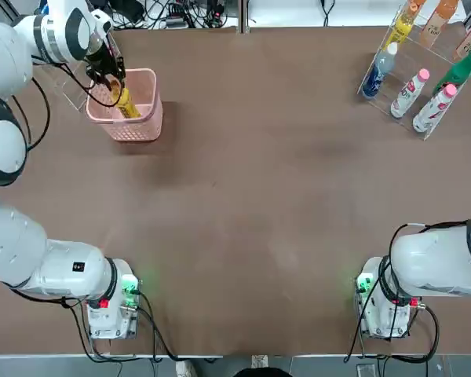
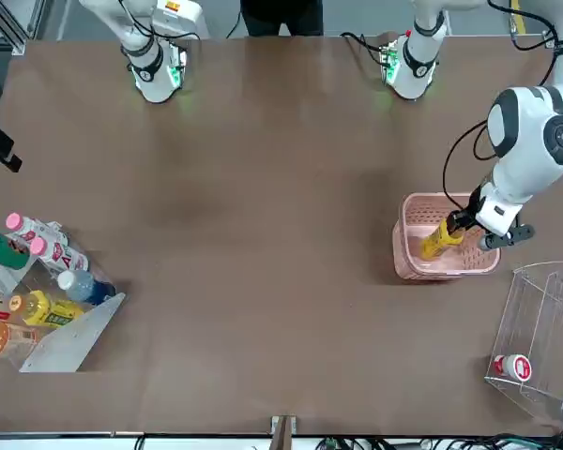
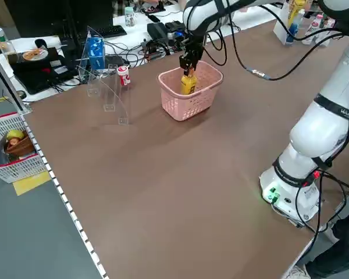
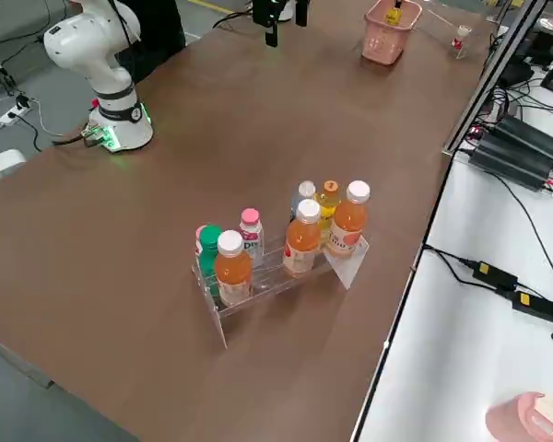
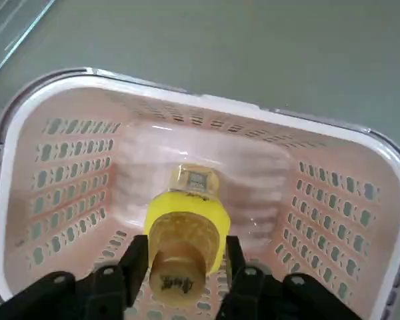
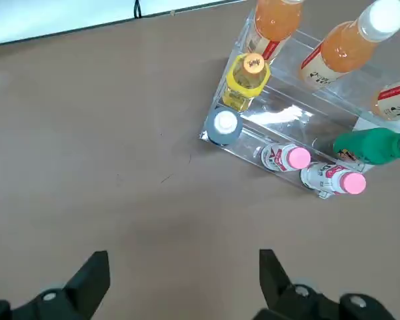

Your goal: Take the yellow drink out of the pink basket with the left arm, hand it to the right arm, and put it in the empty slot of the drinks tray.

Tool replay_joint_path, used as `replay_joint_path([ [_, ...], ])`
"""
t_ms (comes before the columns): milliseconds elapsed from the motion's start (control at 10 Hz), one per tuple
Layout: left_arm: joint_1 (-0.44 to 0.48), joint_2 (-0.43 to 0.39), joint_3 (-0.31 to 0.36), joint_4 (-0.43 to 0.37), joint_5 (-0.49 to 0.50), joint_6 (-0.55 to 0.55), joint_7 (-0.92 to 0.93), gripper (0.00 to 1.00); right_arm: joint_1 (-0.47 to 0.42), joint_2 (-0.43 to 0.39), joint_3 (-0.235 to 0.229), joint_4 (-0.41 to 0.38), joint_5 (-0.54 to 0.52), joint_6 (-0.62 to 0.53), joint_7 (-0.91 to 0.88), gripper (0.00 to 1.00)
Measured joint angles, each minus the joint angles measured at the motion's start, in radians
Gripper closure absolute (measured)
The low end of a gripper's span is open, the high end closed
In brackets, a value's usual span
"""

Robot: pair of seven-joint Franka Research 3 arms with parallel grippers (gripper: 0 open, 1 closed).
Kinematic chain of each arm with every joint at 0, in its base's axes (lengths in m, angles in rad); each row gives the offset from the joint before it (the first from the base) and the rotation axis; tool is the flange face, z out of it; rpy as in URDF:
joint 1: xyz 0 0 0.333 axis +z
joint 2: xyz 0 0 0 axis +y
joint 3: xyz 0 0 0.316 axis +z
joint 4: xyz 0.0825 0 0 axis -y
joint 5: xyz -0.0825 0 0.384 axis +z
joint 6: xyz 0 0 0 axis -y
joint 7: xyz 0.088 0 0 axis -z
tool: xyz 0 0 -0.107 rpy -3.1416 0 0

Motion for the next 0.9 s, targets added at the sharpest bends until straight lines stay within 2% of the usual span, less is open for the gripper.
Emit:
replay_joint_path([
  [600, 0.000, -0.003, 0.000, -0.001, 0.001, 0.000, 0.013, 0.65, 0.000, 0.000, 0.000, 0.000, 0.000, 0.000, 0.000, 0.01],
  [900, 0.000, -0.003, 0.000, -0.001, 0.002, 0.000, 0.016, 0.66, 0.000, 0.000, 0.000, 0.000, 0.000, 0.000, 0.000, 0.01],
])
